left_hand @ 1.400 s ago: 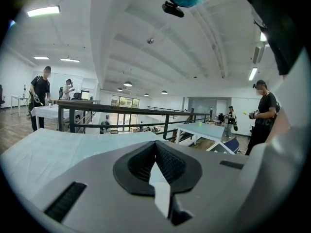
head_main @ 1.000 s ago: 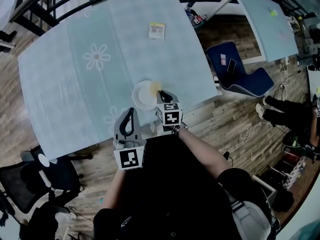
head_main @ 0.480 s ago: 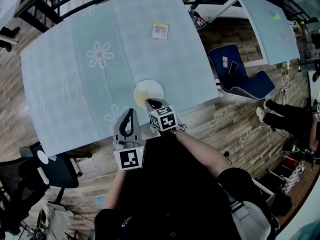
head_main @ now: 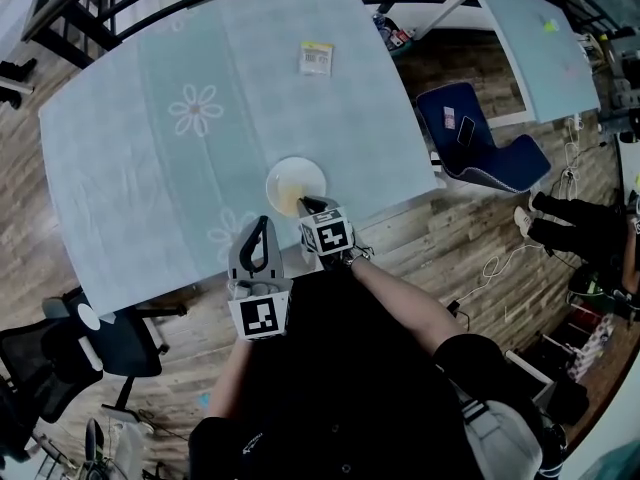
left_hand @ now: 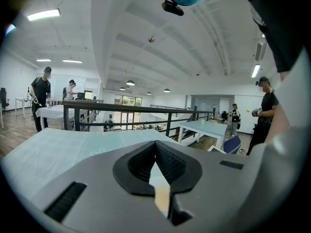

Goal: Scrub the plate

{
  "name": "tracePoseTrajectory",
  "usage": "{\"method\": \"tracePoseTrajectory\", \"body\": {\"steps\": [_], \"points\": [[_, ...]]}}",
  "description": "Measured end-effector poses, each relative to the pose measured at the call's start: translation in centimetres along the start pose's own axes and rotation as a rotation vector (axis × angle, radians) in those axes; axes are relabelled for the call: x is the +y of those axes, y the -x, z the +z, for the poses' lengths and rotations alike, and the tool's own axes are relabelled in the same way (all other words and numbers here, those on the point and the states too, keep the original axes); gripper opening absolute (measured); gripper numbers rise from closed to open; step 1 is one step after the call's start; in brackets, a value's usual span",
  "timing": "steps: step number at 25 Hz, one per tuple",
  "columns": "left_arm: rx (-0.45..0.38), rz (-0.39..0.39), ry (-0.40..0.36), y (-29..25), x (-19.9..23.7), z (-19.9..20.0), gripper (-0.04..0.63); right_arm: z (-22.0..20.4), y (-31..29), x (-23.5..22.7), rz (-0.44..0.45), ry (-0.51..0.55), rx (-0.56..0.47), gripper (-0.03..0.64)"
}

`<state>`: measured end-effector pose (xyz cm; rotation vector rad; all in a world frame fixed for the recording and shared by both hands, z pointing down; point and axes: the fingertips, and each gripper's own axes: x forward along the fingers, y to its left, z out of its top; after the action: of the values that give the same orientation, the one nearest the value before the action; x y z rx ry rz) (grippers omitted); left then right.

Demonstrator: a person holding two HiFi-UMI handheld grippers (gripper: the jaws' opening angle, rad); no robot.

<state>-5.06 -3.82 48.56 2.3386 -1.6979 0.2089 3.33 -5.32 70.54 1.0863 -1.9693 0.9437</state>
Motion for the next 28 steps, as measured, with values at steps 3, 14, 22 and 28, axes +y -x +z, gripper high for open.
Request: {"method": "tracePoseTrajectory", "body": {"steps": [3, 14, 22, 28], "points": [[0.003, -0.005, 0.003, -0.1, -0.1, -0.1, 0.012, -0.4, 0.0, -0.9, -0.032, 0.001, 0.007, 0.029], [0.007, -0.034, 0.008, -0.6, -0.8, -0.2, 0.012, -0.4, 0.9, -4.4, -0.147, -0.052, -0.014, 0.029], [0.005, -0.062, -0.002, -1.0, -1.4, -0.1, 0.012, -0.4, 2.1, -6.8, -0.23, -0.097, -0.041, 0.029], [0.01, -0.083, -0.004, -1.2, -1.8, -0.3, 0.012, -0.7, 3.1, -8.4, -0.281, -0.145, -0.064, 0.029]]}}
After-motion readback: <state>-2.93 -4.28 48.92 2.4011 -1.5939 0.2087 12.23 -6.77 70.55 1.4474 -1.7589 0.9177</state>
